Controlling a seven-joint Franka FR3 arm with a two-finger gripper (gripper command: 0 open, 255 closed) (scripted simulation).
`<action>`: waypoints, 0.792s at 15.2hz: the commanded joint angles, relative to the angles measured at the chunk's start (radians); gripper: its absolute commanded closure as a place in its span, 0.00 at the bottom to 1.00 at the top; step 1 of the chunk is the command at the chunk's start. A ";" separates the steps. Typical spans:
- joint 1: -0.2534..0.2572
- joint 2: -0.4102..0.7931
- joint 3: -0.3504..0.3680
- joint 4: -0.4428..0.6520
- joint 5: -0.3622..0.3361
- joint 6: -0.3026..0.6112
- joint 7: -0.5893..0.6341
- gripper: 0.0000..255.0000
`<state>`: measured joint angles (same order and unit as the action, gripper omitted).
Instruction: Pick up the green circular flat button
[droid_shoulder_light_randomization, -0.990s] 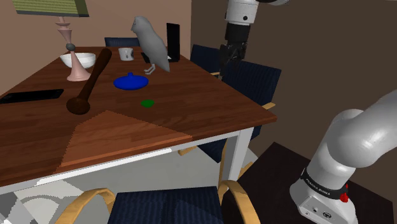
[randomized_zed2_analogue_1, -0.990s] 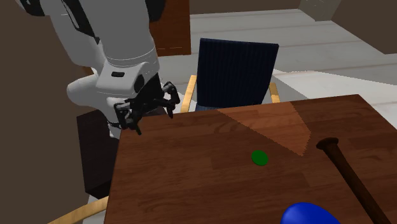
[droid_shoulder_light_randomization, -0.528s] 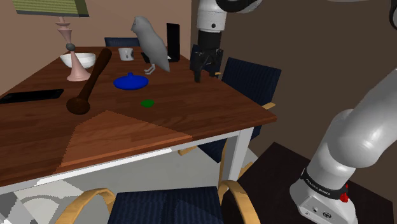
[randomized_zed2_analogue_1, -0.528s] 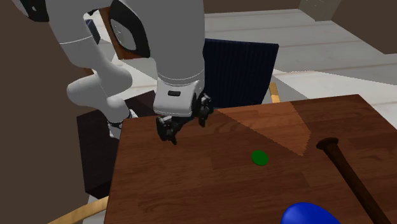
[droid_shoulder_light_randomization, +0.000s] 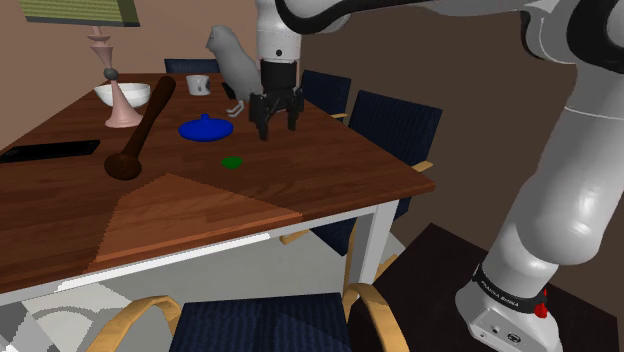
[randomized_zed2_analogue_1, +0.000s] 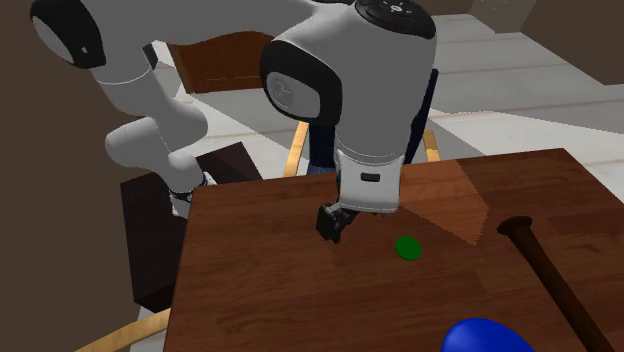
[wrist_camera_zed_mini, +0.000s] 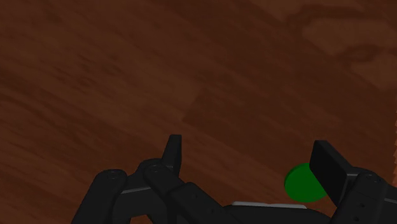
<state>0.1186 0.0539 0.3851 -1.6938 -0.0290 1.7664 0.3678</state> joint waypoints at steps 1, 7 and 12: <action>0.022 0.085 0.016 0.080 -0.031 -0.007 0.037 0.00; 0.124 0.363 0.031 0.398 -0.130 -0.081 0.120 0.00; 0.138 0.405 0.027 0.397 -0.144 -0.043 0.130 0.00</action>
<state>0.2569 0.4572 0.4126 -1.2861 -0.1718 1.7105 0.4970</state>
